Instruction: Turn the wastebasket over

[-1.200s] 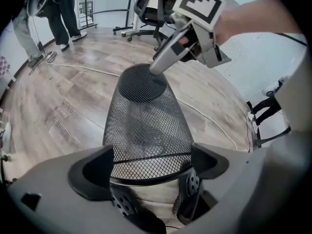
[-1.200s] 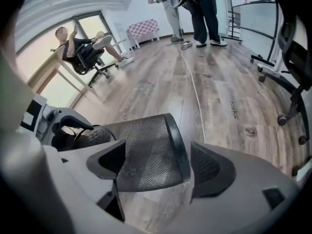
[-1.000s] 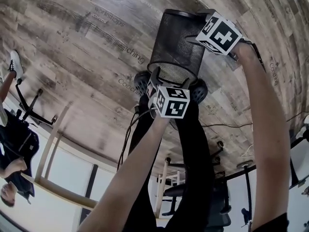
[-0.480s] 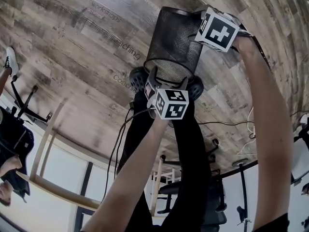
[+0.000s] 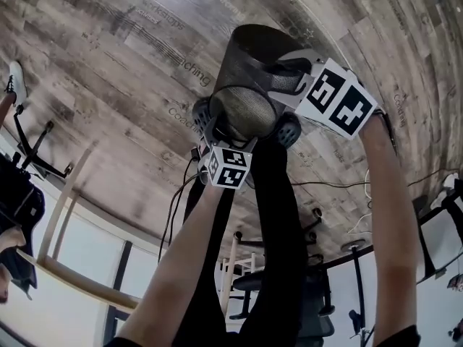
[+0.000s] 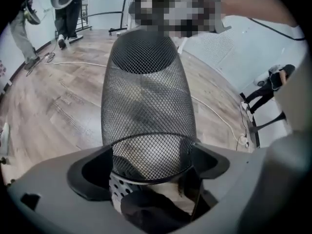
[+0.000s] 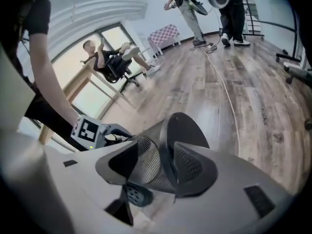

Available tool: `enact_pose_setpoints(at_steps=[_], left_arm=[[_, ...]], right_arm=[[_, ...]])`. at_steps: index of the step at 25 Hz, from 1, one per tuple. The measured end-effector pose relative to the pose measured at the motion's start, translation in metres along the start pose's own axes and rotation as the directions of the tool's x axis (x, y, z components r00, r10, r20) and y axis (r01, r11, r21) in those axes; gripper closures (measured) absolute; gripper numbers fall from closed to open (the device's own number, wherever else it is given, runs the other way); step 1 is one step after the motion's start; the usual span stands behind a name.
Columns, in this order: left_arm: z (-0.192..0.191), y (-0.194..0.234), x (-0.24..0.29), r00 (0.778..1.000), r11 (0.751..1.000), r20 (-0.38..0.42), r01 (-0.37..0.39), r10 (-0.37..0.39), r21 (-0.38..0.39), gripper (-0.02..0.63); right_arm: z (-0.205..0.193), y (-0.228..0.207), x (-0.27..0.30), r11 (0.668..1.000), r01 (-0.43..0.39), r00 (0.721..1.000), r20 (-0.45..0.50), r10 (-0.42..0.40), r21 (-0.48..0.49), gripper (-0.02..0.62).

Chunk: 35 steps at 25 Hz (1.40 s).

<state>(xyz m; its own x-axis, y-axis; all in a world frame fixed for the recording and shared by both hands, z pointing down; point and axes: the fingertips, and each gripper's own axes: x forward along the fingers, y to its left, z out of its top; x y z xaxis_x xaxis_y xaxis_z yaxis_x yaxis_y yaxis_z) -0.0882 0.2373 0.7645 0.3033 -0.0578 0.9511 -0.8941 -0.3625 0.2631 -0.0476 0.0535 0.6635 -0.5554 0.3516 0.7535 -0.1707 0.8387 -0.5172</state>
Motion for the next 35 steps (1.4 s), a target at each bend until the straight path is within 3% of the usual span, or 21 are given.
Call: enact_pose_setpoints(at_steps=[3,5,8,11,14,18,21,24,26,30,35], left_arm=[[-0.035,0.007,0.002,0.995,0.997,-0.1,0.019,-0.012,0.068,0.109],[-0.058,0.013,0.007,0.985,0.993,-0.171,0.025,-0.005,0.115,0.11],[-0.08,0.022,0.013,0.977,0.985,-0.215,0.029,0.008,0.169,0.11],[-0.087,0.029,0.016,0.975,0.982,-0.22,0.026,0.017,0.19,0.11],[-0.085,0.029,0.016,0.976,0.978,-0.215,0.023,0.022,0.207,0.11],[-0.071,0.029,0.002,0.992,0.982,-0.122,0.0,0.024,0.191,0.112],[-0.04,0.023,-0.022,0.999,0.989,0.03,0.009,-0.014,0.148,0.11],[0.004,0.024,-0.056,0.979,0.984,0.202,-0.019,-0.018,0.178,0.11],[0.027,0.025,-0.073,0.963,0.977,0.267,-0.03,-0.028,0.211,0.107],[0.043,0.024,-0.078,0.953,0.958,0.301,-0.042,-0.047,0.284,0.107],[0.052,0.019,-0.076,0.952,0.947,0.3,-0.046,-0.054,0.316,0.109]], right_arm=[[0.0,0.025,-0.006,0.996,-0.043,0.995,0.091,0.036,0.076,0.343],[-0.002,0.013,-0.018,0.979,0.019,0.977,0.202,-0.061,0.203,0.328],[-0.029,-0.022,-0.023,0.891,0.101,0.942,0.246,-0.229,0.443,0.285],[-0.065,-0.022,0.005,0.837,0.081,0.963,0.174,-0.205,0.541,0.276],[-0.076,-0.017,0.015,0.788,0.033,0.958,0.204,-0.2,0.615,0.275],[-0.071,-0.016,0.016,0.778,0.04,0.948,0.223,-0.228,0.627,0.282],[-0.07,-0.007,0.02,0.773,0.035,0.95,0.219,-0.223,0.634,0.282],[-0.068,0.005,0.025,0.77,0.003,0.954,0.228,-0.193,0.638,0.281],[-0.067,0.011,0.028,0.771,-0.017,0.955,0.24,-0.177,0.637,0.281],[-0.072,0.014,0.028,0.753,-0.047,0.949,0.264,-0.171,0.656,0.298],[-0.079,0.009,0.023,0.732,-0.057,0.946,0.272,-0.178,0.678,0.325]])
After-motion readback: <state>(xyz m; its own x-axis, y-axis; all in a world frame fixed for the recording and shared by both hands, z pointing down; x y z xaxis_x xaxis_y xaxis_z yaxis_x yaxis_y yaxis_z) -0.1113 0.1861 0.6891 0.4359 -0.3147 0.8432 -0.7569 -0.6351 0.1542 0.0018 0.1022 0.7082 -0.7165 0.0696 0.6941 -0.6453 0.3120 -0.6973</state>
